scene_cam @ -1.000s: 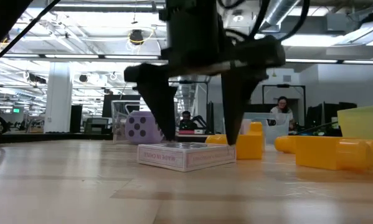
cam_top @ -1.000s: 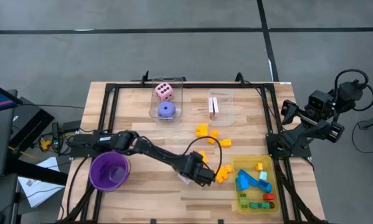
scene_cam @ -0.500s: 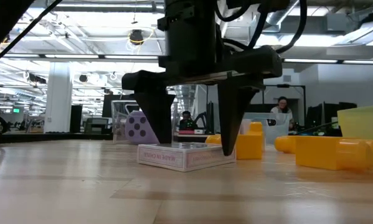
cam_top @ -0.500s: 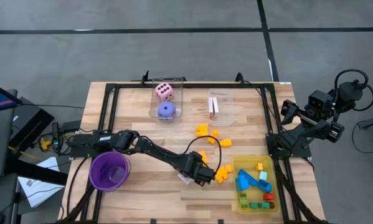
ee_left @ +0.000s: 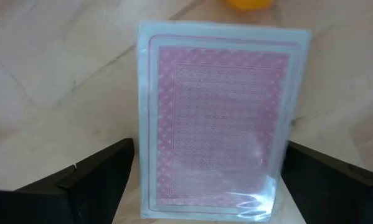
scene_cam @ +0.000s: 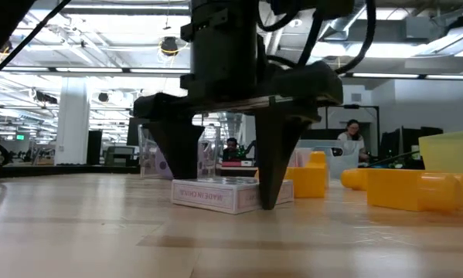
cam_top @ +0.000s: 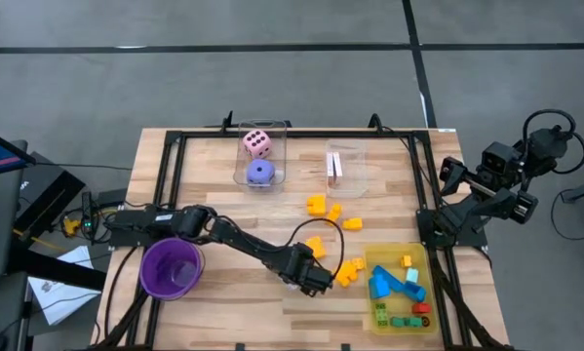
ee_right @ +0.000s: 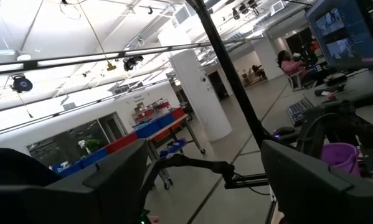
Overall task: Pick & Place Toys
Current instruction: Put the pink deck of cards into the right transparent bin
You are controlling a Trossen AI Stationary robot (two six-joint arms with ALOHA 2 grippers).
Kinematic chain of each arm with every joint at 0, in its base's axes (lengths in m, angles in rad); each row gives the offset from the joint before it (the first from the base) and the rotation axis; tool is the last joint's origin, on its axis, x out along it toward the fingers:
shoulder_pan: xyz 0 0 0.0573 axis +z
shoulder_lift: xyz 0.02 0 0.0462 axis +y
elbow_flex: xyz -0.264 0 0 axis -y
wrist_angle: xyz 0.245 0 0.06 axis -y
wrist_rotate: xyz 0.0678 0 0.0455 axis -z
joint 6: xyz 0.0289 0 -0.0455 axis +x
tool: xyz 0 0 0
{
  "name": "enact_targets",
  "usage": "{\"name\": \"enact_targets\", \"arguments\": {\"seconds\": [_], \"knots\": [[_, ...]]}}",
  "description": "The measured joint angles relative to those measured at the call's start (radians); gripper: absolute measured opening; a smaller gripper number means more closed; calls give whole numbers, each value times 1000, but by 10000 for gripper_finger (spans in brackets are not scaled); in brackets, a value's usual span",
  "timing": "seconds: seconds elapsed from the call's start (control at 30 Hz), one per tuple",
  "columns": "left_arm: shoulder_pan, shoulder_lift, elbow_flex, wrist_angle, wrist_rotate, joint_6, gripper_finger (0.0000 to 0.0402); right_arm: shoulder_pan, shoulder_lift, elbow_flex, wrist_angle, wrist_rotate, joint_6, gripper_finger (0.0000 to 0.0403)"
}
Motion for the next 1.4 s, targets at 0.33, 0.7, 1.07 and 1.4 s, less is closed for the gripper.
{"name": "enact_targets", "arguments": {"seconds": [0.33,0.7,1.07,1.4], "knots": [[1,-10,-41,40,25,-3,343,0,0,0,0,-3,8,306],[-4,-70,-53,83,21,14,301,0,0,0,-66,-2,-27,306],[13,-331,-189,423,9,231,303,-1,33,0,-234,1,-349,306],[101,-594,-314,575,148,471,307,-3,204,1,-174,76,-622,306]]}}
